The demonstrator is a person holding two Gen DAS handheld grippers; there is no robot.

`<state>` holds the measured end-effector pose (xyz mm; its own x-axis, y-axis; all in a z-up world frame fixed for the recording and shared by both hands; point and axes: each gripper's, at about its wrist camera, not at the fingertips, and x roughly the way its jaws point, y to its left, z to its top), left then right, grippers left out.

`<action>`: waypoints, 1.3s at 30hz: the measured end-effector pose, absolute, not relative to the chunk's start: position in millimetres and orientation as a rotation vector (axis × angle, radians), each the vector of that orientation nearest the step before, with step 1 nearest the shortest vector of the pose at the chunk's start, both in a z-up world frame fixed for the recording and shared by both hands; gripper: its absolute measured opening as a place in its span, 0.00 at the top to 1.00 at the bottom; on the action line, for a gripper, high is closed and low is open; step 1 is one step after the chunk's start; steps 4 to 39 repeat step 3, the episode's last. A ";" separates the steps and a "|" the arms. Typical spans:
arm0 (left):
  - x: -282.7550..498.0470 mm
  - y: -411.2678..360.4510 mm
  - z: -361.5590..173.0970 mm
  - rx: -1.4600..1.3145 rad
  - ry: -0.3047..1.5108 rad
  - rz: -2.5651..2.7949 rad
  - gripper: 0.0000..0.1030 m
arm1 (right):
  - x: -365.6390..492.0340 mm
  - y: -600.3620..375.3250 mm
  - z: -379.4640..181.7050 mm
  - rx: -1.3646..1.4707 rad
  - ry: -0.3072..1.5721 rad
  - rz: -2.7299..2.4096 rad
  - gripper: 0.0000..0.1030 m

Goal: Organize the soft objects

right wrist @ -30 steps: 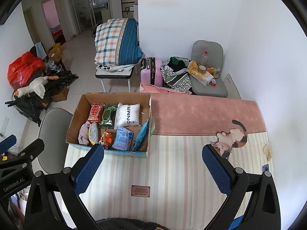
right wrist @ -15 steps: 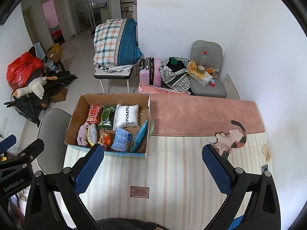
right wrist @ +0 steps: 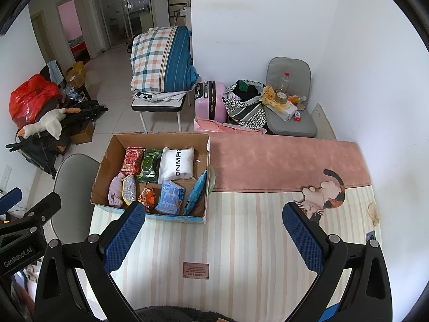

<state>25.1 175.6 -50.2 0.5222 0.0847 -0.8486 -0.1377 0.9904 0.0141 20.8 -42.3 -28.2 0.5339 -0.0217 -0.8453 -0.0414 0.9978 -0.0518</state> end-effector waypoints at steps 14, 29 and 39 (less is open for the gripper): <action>27.2 176.6 -48.9 -0.062 1.010 0.127 0.00 | 20.7 -42.4 -28.5 -0.067 1.006 0.011 0.00; 27.2 176.6 -48.9 -0.062 1.010 0.127 0.00 | 20.7 -42.4 -28.5 -0.067 1.006 0.011 0.00; 27.2 176.6 -48.9 -0.062 1.010 0.127 0.00 | 20.7 -42.4 -28.5 -0.067 1.006 0.011 0.00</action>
